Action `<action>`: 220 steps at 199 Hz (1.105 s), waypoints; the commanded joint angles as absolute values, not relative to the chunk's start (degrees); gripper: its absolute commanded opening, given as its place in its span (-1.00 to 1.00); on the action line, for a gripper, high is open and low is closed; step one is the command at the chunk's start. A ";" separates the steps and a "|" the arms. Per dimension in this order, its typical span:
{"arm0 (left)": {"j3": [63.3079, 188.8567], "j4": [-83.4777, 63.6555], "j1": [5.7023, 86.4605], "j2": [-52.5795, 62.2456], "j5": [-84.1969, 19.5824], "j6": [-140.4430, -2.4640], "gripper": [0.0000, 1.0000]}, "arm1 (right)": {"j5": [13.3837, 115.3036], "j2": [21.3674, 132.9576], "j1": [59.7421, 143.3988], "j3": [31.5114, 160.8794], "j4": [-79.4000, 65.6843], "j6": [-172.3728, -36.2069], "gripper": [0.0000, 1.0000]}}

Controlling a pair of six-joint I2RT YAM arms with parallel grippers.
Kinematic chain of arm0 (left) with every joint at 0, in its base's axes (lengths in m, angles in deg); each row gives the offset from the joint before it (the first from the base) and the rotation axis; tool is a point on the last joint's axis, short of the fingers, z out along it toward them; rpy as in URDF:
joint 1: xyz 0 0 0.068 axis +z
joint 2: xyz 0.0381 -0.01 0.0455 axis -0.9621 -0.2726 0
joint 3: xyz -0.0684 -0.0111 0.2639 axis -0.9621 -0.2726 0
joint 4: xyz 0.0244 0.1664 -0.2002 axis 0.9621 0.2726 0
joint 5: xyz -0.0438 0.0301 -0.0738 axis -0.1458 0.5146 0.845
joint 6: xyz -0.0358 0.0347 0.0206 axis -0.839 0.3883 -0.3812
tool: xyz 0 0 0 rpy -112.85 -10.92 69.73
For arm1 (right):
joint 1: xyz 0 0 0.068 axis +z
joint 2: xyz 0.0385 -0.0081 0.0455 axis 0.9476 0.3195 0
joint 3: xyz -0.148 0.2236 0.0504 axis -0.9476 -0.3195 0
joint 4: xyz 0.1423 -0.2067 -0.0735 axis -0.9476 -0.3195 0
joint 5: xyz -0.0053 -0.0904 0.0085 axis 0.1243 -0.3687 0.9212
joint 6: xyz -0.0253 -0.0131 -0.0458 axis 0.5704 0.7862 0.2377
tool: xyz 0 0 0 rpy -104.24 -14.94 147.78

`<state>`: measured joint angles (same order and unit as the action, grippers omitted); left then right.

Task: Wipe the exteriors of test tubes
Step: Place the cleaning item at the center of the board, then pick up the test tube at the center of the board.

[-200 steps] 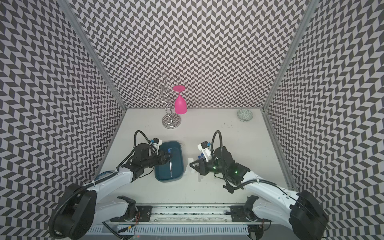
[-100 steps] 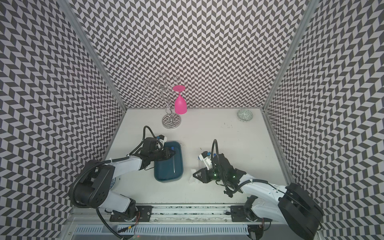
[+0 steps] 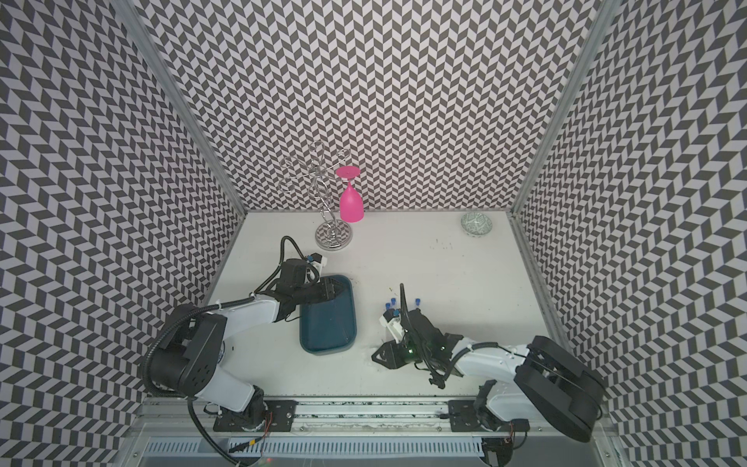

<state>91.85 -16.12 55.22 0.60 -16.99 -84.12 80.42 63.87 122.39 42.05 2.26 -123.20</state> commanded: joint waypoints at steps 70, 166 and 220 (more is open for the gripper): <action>88.68 -13.28 55.37 17.42 -17.25 -79.11 -0.15 | 67.27 58.99 122.78 61.84 -19.88 -118.62 0.06; 76.33 -20.11 53.86 28.41 -13.82 -85.23 -0.12 | 51.22 73.48 111.27 68.63 -27.15 -115.13 -0.45; 75.29 -20.27 50.37 29.90 -14.45 -85.62 -0.11 | 50.30 79.76 112.06 69.90 -26.35 -116.66 -0.49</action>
<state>76.07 -18.20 51.66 28.93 -14.67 -85.02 52.62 78.62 111.62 68.81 -27.49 -116.03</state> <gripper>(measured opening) 0.444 0.258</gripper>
